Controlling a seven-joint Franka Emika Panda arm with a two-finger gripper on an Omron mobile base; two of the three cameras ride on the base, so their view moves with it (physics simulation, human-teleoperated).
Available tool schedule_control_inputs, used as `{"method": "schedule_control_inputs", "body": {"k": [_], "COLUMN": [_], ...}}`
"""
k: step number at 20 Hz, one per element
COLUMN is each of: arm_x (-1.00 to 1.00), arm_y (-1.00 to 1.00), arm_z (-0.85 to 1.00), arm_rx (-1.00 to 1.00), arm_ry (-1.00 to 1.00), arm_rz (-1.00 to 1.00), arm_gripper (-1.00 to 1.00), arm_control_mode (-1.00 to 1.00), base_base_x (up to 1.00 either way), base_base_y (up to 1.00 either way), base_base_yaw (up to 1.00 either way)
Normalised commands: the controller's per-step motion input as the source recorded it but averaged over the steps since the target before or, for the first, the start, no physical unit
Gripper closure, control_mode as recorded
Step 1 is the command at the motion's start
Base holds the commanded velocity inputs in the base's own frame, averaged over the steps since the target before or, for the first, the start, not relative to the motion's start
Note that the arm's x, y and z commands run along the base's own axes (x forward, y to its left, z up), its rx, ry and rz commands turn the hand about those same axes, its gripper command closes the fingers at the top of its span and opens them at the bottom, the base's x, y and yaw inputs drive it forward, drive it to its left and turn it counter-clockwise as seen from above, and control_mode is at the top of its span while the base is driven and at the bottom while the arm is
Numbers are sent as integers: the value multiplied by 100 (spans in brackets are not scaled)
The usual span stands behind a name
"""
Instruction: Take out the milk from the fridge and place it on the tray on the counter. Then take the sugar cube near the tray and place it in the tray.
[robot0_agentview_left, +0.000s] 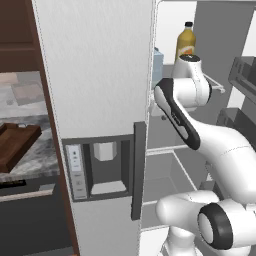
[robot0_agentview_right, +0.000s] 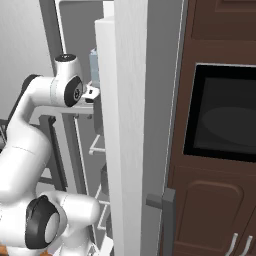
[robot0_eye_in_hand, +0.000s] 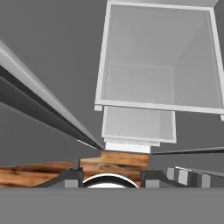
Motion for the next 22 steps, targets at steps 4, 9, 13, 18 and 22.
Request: {"method": "schedule_control_inputs", "body": {"k": [4,9,13,18,22], "arm_x": [-25,-65,-62,-42,-11], "arm_y": [0,0,-1,0,-1], "arm_z": [0,0,13,46,51], "arm_rx": [0,0,0,0,0], "arm_ry": [0,-1,-19,-33,-21], "arm_rz": [0,0,0,1,4], "arm_gripper": [-100,-100,-100,-100,-100], "arm_control_mode": [-100,-100,-100,-100,-100], "base_base_x": [0,0,0,0,0], "base_base_y": [0,0,0,0,0], "base_base_yaw": [0,0,0,0,0]}}
